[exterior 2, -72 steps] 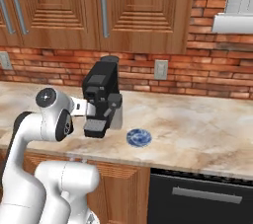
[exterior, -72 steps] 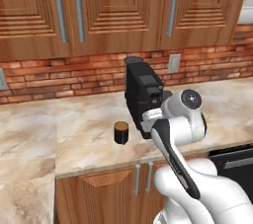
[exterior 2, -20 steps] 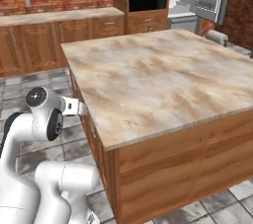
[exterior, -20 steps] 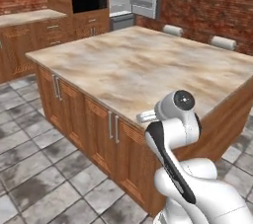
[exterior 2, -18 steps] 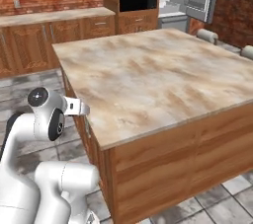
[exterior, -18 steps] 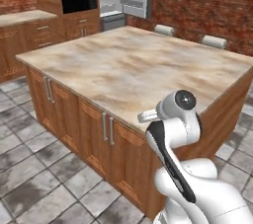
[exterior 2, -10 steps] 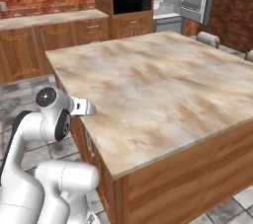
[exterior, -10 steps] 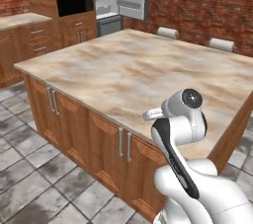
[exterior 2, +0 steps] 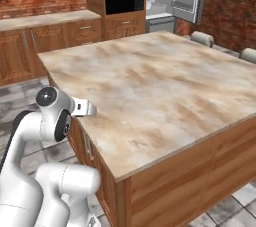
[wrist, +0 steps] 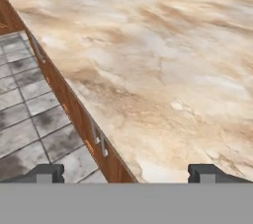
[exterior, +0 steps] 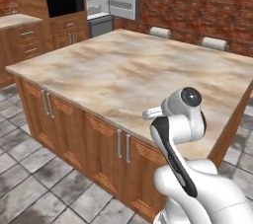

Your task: Take a sugar cube from the saucer and place it inside the coffee. Then, grab milk from the fridge and place it next to the coffee on the counter to sweeten the coffee.

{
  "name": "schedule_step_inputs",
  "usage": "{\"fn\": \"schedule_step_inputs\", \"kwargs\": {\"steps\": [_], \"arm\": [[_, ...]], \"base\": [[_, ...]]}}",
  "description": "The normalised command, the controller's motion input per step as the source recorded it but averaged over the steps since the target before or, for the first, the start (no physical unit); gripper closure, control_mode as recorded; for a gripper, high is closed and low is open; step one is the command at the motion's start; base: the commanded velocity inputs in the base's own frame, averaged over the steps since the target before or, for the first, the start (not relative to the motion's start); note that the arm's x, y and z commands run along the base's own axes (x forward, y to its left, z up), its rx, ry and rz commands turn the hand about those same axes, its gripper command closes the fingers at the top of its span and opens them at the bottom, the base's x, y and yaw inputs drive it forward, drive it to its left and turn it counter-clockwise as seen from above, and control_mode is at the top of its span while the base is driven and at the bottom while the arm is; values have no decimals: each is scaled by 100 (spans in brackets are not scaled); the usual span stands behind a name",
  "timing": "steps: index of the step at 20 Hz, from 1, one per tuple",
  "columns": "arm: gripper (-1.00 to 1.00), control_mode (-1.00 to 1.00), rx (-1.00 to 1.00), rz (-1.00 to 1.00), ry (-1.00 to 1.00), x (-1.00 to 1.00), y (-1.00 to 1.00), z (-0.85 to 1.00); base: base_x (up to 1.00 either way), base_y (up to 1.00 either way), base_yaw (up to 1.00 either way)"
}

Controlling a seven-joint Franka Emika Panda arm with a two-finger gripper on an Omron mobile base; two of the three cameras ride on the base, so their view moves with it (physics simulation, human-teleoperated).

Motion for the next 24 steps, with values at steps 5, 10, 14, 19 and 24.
{"fn": "schedule_step_inputs", "kwargs": {"steps": [5, 10, 14, 19, 24], "arm": [[-100, 100, 0, 0, 0, 0, 0, 0], [-100, 100, 0, 0, 0, 0, 0, 0], [-100, 100, 0, 0, 0, 0, 0, 0], [-100, 100, 0, 0, 0, 0, 0, 0], [-100, 100, 0, 0, 0, 0, 0, 0]], "base": [[26, 100, 0], [-39, 100, 8], [82, 100, -2], [100, 100, -3], [100, 100, -3]]}}
